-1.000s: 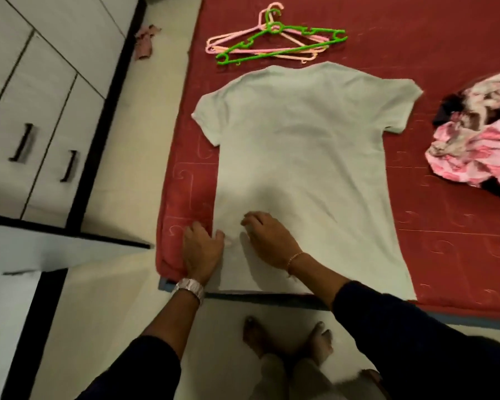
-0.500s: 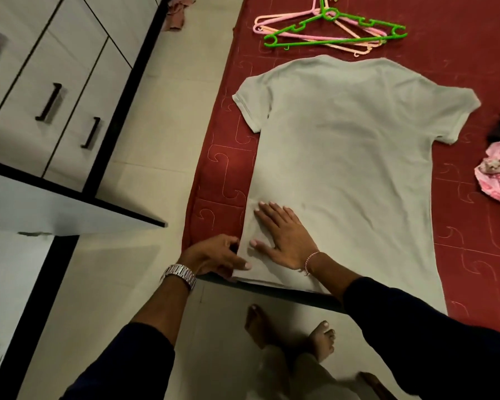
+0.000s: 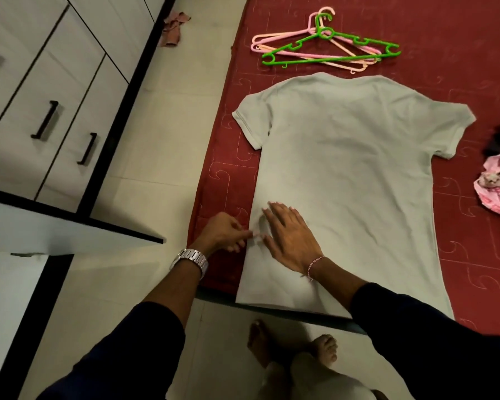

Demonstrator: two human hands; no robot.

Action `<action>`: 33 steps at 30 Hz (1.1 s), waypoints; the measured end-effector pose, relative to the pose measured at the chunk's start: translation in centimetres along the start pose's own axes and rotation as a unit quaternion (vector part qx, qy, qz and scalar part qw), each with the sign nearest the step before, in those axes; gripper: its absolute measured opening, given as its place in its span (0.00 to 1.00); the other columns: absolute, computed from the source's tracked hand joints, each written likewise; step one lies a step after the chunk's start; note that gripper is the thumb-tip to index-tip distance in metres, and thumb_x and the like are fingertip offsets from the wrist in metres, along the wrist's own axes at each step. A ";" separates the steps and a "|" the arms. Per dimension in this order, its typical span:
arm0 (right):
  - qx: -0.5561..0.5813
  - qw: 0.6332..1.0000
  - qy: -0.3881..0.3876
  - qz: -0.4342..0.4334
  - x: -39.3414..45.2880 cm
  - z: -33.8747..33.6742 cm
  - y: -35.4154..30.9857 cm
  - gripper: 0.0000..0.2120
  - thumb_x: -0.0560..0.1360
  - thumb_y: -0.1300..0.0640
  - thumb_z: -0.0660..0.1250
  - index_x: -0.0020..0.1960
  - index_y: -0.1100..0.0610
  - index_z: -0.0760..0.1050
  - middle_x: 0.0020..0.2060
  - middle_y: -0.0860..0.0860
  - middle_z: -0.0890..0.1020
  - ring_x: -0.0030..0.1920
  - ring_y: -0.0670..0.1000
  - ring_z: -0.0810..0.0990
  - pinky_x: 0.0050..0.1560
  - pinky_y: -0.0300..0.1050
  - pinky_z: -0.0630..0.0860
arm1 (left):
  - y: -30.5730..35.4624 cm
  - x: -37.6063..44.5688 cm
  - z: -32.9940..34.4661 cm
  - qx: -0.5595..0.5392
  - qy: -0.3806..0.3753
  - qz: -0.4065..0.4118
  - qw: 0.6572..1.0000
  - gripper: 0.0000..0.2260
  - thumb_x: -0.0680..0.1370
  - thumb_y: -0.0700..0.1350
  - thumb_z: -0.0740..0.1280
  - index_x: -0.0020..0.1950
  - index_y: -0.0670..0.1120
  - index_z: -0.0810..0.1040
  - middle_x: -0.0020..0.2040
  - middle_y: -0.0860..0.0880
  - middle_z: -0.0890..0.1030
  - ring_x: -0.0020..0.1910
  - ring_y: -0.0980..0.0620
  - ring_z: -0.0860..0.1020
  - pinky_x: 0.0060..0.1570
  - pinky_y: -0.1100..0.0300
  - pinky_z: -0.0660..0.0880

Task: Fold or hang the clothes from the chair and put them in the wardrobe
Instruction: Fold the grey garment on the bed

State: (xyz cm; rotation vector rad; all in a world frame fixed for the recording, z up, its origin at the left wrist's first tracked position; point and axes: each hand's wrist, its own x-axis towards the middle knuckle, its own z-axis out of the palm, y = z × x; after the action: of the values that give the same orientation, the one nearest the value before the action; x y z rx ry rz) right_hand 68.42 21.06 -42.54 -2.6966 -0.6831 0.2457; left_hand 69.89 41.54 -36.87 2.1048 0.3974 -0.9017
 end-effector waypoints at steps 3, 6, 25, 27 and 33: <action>-0.010 0.999 0.025 0.022 2.4 -0.4 1.3 0.28 0.84 0.43 0.52 0.79 0.55 0.59 0.79 0.57 0.61 0.79 0.57 0.58 0.78 0.57 0.56 | 1.7 2.7 -0.2 -0.128 0.105 0.056 0.985 0.13 0.75 0.46 0.75 0.54 0.38 0.81 0.43 0.43 0.85 0.39 0.49 0.84 0.42 0.58 0.83; -0.003 0.998 0.045 0.039 5.0 -1.1 2.9 0.27 0.84 0.45 0.54 0.79 0.57 0.61 0.78 0.58 0.63 0.78 0.58 0.60 0.78 0.57 0.58 | 2.9 6.1 -0.5 -0.227 0.179 0.058 0.956 0.14 0.77 0.46 0.74 0.58 0.42 0.78 0.48 0.43 0.84 0.41 0.48 0.85 0.48 0.51 0.83; 0.155 0.970 0.138 0.125 27.5 -5.8 13.3 0.24 0.84 0.46 0.56 0.73 0.61 0.67 0.72 0.58 0.71 0.72 0.58 0.68 0.72 0.56 0.67 | 14.7 23.2 -9.7 -0.426 0.258 -0.058 0.865 0.11 0.75 0.45 0.75 0.52 0.39 0.82 0.50 0.45 0.84 0.43 0.50 0.82 0.39 0.59 0.78; 0.111 0.980 0.117 0.120 27.7 -5.2 13.7 0.31 0.83 0.38 0.55 0.76 0.59 0.64 0.76 0.57 0.67 0.76 0.56 0.64 0.76 0.56 0.62 | 14.9 23.7 -10.1 -0.379 0.332 -0.009 0.864 0.06 0.79 0.43 0.69 0.51 0.41 0.80 0.48 0.46 0.82 0.43 0.51 0.79 0.44 0.57 0.77; -0.021 0.993 0.031 0.109 27.5 -5.0 13.2 0.50 0.72 0.20 0.42 0.82 0.52 0.47 0.82 0.52 0.47 0.81 0.54 0.42 0.78 0.62 0.40 | 15.6 23.7 -9.6 -0.217 0.412 0.081 0.881 0.10 0.84 0.49 0.61 0.55 0.42 0.67 0.41 0.54 0.74 0.36 0.60 0.72 0.31 0.70 0.67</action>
State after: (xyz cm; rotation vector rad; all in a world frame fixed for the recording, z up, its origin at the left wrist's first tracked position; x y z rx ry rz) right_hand 99.21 22.19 -45.08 -2.8067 -0.3780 0.2015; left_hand 99.37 38.57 -41.18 1.9524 0.7556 0.2288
